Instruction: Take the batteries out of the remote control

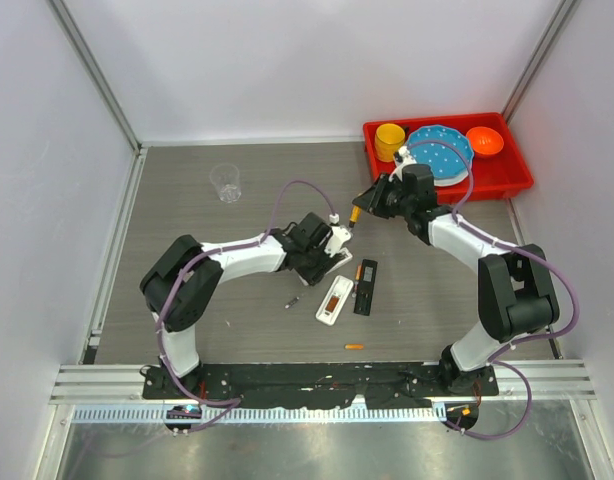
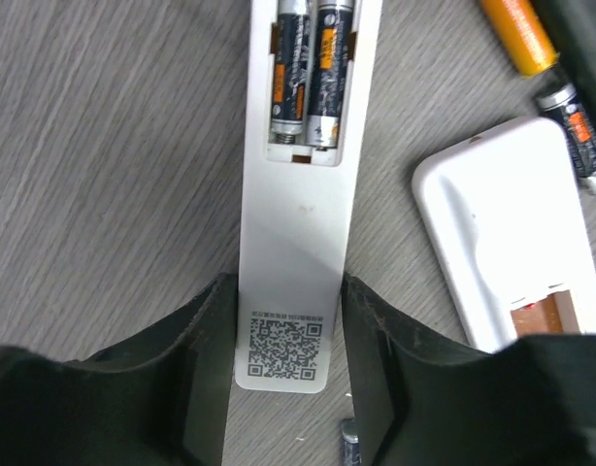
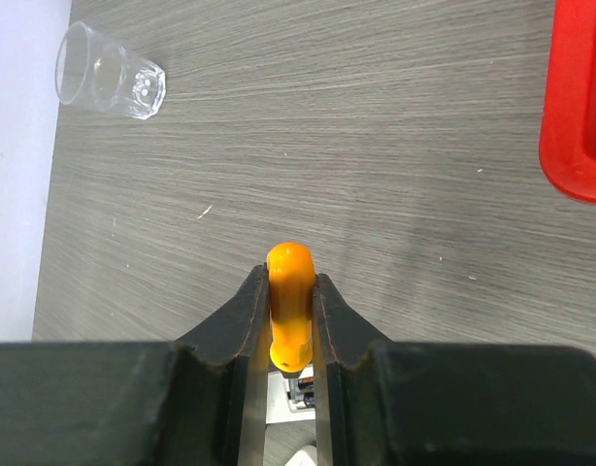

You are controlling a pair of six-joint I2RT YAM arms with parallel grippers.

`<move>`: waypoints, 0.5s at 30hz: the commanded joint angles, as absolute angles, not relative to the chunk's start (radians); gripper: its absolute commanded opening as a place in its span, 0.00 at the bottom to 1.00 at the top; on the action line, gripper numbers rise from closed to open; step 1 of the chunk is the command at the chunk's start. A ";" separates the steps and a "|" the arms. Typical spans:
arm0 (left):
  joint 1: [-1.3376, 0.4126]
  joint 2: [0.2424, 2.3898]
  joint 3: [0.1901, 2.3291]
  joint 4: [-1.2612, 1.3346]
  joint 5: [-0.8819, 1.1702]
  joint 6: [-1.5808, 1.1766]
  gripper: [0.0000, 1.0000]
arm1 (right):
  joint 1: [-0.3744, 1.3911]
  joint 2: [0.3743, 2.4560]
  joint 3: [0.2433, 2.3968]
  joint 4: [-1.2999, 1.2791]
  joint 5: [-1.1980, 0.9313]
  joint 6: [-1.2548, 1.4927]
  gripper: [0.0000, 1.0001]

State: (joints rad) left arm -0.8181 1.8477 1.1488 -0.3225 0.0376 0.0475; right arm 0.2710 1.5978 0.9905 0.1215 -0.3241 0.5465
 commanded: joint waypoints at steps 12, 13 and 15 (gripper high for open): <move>-0.810 1.766 1.039 -0.239 0.096 0.040 0.71 | 0.275 1.566 0.928 0.244 -0.301 0.494 0.01; -0.807 1.761 1.026 -0.241 0.097 0.032 0.70 | 0.278 1.562 0.917 0.261 -0.302 0.489 0.01; -0.798 1.743 1.008 -0.236 0.109 0.028 0.68 | 0.284 1.543 0.882 0.313 -0.298 0.476 0.01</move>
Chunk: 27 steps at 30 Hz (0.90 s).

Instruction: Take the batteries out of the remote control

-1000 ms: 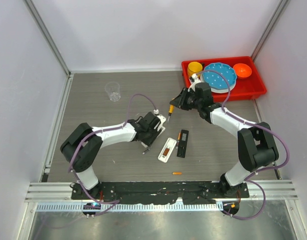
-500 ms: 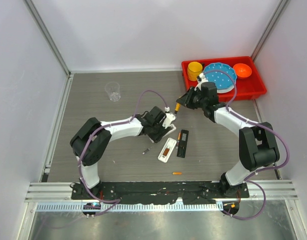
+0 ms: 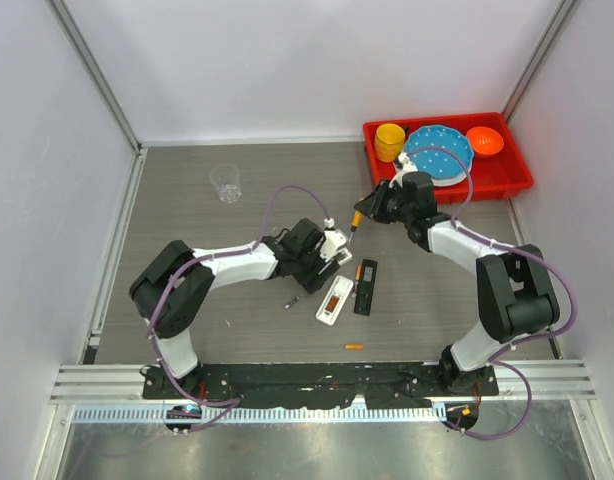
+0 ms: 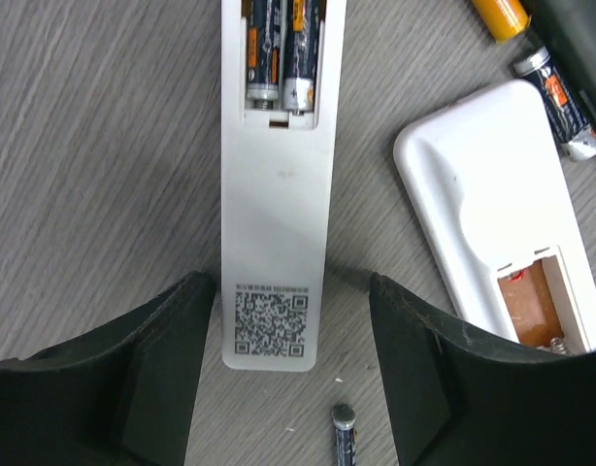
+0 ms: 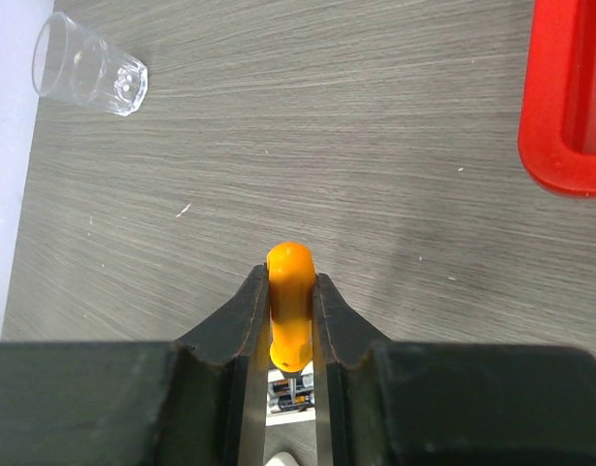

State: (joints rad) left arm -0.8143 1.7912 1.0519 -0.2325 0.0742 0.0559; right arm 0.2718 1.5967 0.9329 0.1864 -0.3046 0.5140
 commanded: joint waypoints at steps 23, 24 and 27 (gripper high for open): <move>-0.772 1.736 0.945 -0.184 0.215 0.025 0.24 | 0.365 1.494 0.781 0.445 -0.163 0.367 0.01; -0.772 1.738 0.949 -0.189 0.218 0.025 0.23 | 0.367 1.496 0.781 0.445 -0.161 0.364 0.01; -0.773 1.741 0.950 -0.189 0.225 0.021 0.23 | 0.373 1.503 0.781 0.445 -0.161 0.359 0.01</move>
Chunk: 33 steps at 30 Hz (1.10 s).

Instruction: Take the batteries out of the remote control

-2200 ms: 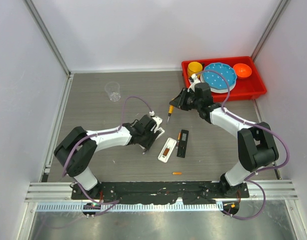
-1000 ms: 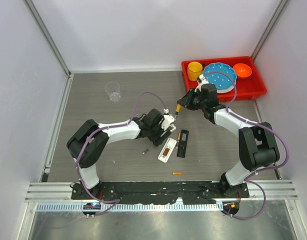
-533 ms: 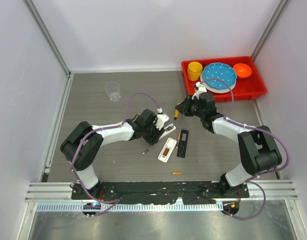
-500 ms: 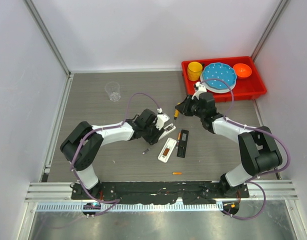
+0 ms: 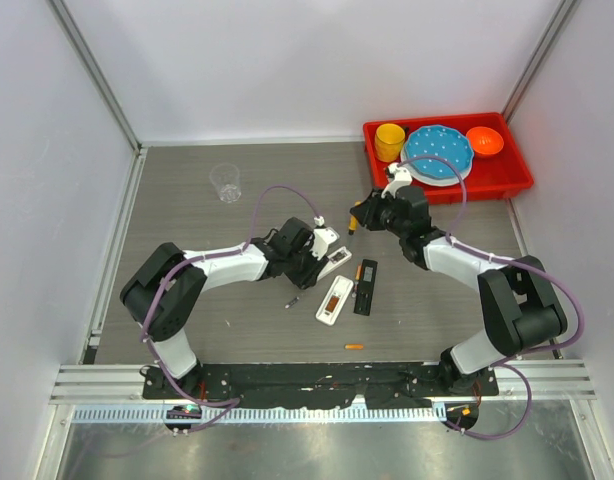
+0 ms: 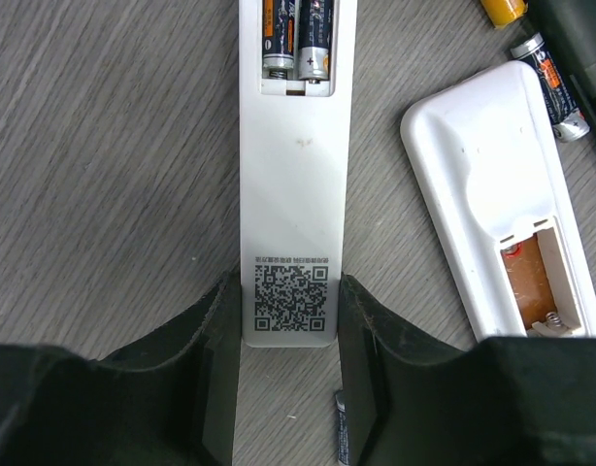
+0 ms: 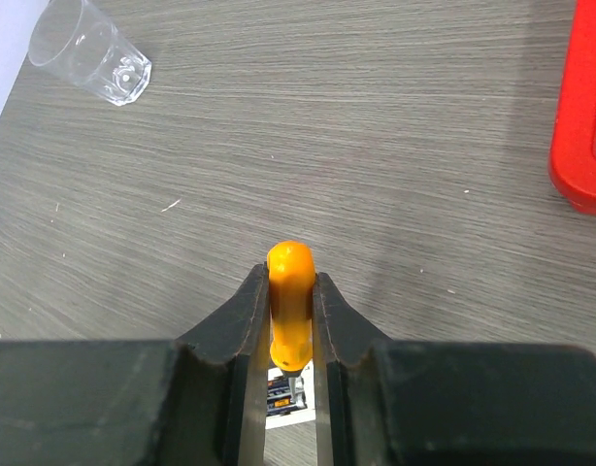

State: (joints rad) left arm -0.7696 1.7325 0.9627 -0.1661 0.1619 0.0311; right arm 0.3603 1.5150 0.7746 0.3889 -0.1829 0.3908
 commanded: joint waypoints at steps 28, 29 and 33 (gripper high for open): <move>-0.772 1.761 0.950 -0.196 0.236 0.006 0.17 | 0.399 1.549 0.736 0.407 -0.110 0.330 0.01; -0.772 1.761 0.948 -0.195 0.236 0.005 0.16 | 0.400 1.552 0.735 0.403 -0.110 0.328 0.01; -0.772 1.763 0.951 -0.201 0.238 0.006 0.15 | 0.400 1.554 0.726 0.405 -0.126 0.336 0.01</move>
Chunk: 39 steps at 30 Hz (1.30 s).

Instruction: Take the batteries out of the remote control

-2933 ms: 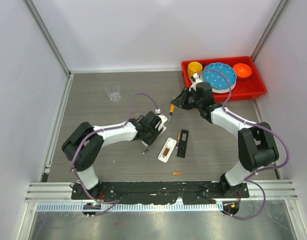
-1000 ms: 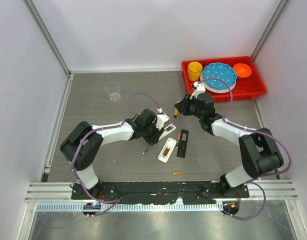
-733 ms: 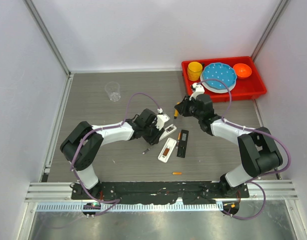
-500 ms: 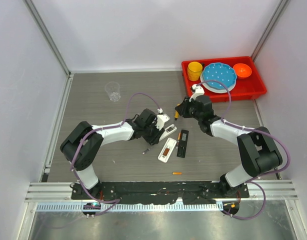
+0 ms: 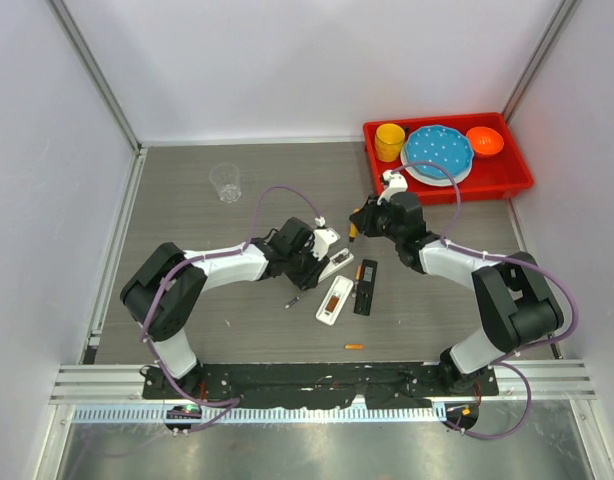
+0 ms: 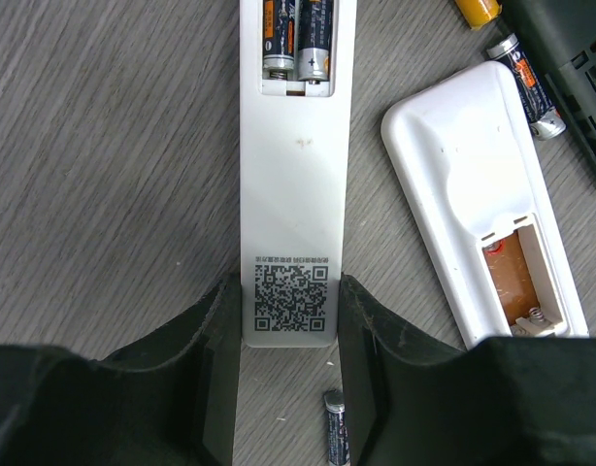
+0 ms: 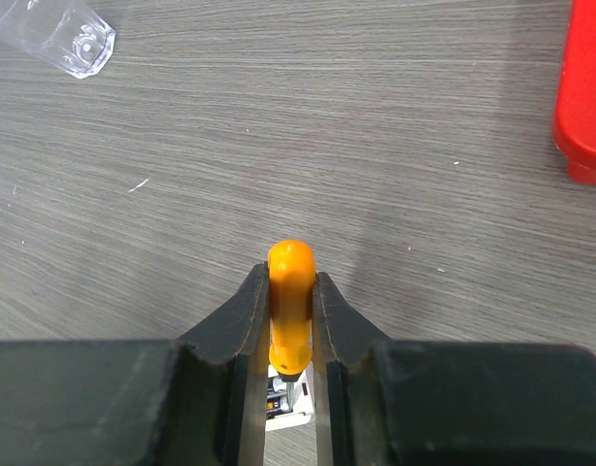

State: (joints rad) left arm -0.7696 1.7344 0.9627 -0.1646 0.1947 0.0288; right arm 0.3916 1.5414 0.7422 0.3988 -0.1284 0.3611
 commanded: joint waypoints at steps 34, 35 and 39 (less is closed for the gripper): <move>-0.770 1.842 1.012 -0.238 0.167 -0.071 0.00 | 0.400 1.548 0.772 0.506 -0.468 0.724 0.01; -0.769 1.842 1.012 -0.239 0.163 -0.075 0.00 | 0.399 1.540 0.773 0.493 -0.471 0.724 0.01; -0.756 1.844 1.008 -0.233 0.155 -0.087 0.00 | 0.400 1.517 0.775 0.468 -0.485 0.724 0.01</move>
